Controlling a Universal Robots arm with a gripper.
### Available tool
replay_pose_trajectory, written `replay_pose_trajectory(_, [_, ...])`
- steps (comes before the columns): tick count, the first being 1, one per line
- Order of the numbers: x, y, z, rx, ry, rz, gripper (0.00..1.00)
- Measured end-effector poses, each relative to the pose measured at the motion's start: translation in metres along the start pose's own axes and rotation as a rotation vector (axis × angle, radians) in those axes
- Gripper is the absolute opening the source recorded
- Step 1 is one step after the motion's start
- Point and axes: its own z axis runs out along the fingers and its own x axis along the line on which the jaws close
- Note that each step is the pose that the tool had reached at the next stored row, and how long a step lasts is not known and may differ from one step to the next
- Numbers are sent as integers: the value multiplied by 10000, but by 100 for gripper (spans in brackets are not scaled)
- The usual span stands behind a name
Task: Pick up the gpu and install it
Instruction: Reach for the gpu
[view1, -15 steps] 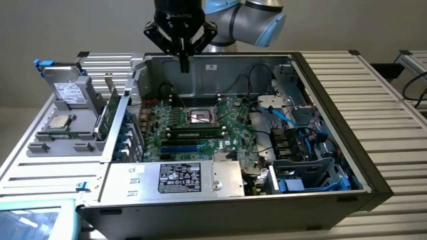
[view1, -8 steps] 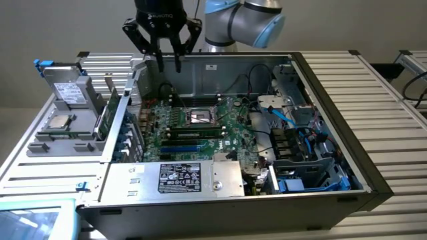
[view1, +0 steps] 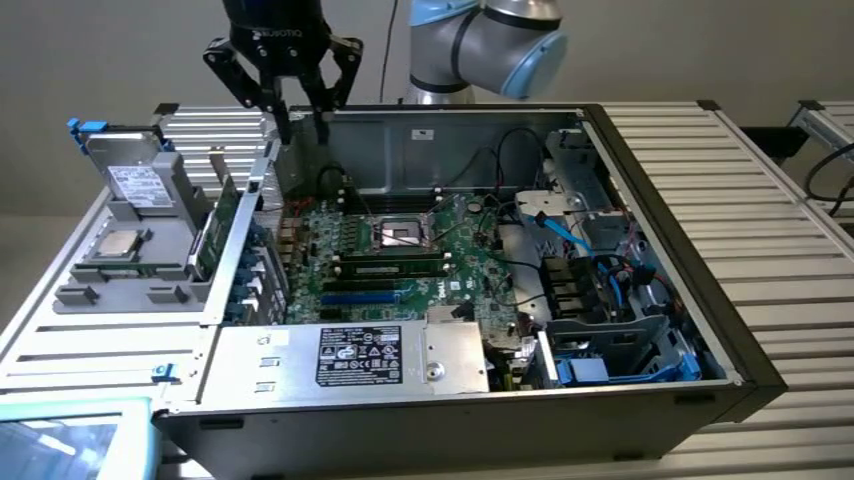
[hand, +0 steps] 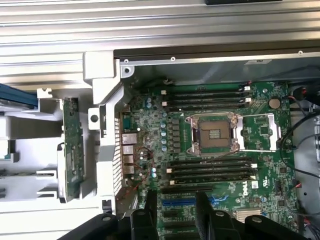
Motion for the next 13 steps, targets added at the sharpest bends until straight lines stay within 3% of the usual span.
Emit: replay_pose_trajectory(13, [594, 33, 46, -2, -28, 0, 44])
